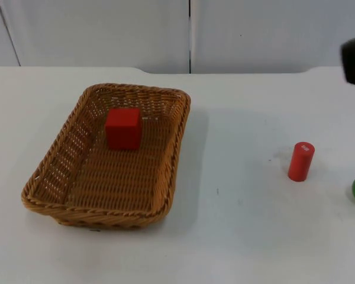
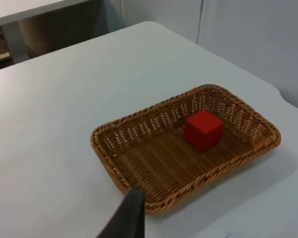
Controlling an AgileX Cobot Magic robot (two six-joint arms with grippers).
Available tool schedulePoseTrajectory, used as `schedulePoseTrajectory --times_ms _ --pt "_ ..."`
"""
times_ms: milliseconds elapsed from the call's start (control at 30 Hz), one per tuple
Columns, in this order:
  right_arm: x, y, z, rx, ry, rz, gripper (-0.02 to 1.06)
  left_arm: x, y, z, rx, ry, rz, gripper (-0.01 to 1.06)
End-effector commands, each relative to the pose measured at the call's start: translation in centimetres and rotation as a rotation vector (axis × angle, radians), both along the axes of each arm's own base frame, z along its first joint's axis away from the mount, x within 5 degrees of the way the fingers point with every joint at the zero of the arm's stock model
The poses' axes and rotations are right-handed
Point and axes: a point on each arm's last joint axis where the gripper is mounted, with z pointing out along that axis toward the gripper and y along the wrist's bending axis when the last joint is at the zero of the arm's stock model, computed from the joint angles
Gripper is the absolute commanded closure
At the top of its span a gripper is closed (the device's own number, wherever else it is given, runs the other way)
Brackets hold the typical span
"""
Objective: Pick up the basket with the left hand and place the object to the left of the red cylinder into the basket with the right hand.
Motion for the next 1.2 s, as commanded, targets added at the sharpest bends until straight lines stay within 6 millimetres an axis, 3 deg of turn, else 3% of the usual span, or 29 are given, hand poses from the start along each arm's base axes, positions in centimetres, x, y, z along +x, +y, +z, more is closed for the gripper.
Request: schedulePoseTrajectory --times_ms 0,167,633,1167 --pt "-0.9 -0.8 0.0 -0.005 -0.004 0.01 0.13 -0.3 0.2 -0.1 -0.013 -0.023 0.023 0.13" --pt "-2.8 -2.6 0.9 0.006 -0.046 0.031 0.13 -0.3 0.3 -1.4 0.0 0.059 0.036 0.13" --pt "-6.9 -6.5 2.1 0.061 -0.101 0.049 0.13 -0.3 0.5 -1.3 -0.012 0.061 0.063 0.13" --pt "-8.7 -9.1 -0.4 -0.058 0.052 -0.022 0.13 -0.3 0.5 -1.3 -0.012 0.061 0.063 0.13"
